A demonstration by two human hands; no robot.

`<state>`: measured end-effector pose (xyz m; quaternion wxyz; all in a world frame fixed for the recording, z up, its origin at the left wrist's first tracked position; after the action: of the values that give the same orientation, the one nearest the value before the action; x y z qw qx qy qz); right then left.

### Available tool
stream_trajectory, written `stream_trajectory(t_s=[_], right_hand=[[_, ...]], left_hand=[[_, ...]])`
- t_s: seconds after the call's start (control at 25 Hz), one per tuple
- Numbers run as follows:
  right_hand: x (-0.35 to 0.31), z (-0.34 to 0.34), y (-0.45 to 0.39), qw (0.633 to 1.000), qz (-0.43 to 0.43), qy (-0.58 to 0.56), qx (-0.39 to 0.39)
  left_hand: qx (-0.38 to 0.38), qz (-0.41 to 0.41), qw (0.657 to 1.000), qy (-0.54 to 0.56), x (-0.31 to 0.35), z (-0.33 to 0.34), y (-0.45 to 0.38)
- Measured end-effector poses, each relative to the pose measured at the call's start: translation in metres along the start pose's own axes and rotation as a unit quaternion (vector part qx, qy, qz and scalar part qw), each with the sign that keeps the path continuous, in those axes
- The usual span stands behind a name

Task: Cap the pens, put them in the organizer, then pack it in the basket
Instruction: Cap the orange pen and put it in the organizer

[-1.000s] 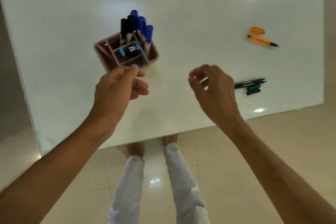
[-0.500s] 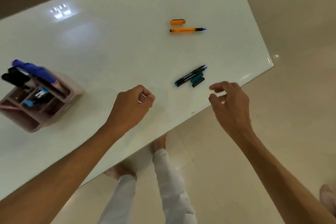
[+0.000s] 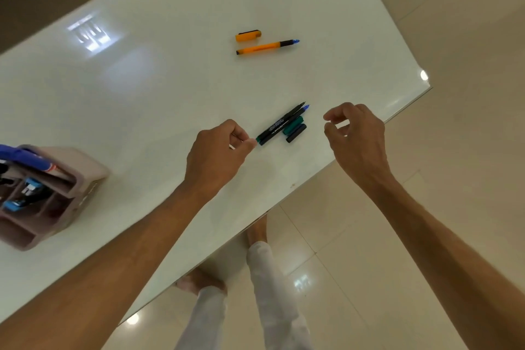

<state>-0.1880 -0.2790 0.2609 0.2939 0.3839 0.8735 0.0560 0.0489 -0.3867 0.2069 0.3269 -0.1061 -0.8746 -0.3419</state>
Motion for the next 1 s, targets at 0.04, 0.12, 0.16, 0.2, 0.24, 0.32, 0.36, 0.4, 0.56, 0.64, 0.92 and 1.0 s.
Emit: stream_trajectory(t_s=[0.04,0.12,0.16,0.2,0.24,0.32,0.36,0.4,0.56,0.64,0.92,1.0], right_hand=[[0.002,0.001,-0.001,1.000,0.001,-0.002,-0.002],[0.007,0.004,-0.004,1.000,0.006,-0.008,-0.002],[0.010,0.005,-0.005,1.000,0.011,-0.015,0.000],[0.012,0.007,-0.008,1.000,0.013,-0.024,0.004],[0.011,0.008,-0.012,0.999,0.009,-0.032,0.006],[-0.001,0.011,-0.025,0.999,-0.030,-0.038,0.009],[-0.011,0.013,-0.032,0.998,-0.060,-0.029,0.012],[-0.024,0.017,-0.042,0.996,-0.089,-0.004,0.013],[-0.079,0.041,-0.090,0.956,-0.221,0.190,0.014],[-0.096,0.057,-0.115,0.931,-0.256,0.258,0.006],[-0.102,0.074,-0.129,0.882,-0.280,0.376,-0.041],[-0.092,0.061,-0.120,0.885,-0.251,0.387,-0.056]], left_hand=[[0.001,-0.002,1.000,-0.002,0.001,0.003,-0.001],[0.011,-0.008,1.000,-0.001,0.003,0.007,-0.004],[0.021,-0.014,1.000,0.005,0.002,0.008,-0.007],[0.032,-0.020,0.999,0.009,0.000,0.007,-0.011],[0.042,-0.025,0.999,0.013,-0.001,0.005,-0.014],[0.054,-0.037,0.998,0.023,-0.005,0.001,-0.024],[0.057,-0.038,0.997,0.028,-0.005,-0.003,-0.031],[0.058,-0.032,0.997,0.028,-0.004,-0.006,-0.039],[0.119,0.082,0.988,-0.051,0.025,-0.032,-0.077],[0.167,0.171,0.957,-0.166,0.049,-0.045,-0.101],[0.103,0.245,0.947,-0.180,0.063,-0.036,-0.149],[0.118,0.250,0.944,-0.179,0.053,-0.041,-0.141]])
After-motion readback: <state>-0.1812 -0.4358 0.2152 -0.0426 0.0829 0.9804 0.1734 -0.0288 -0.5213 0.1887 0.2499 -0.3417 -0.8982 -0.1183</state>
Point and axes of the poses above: each hand's wrist, its own y-axis away from the middle knuckle, its own z-axis out of the palm, x = y × z, the point moved 6 cm from there along -y, towards the middle knuckle, and after that the axes turned 2 degrees about y, right-handed, at the moved point
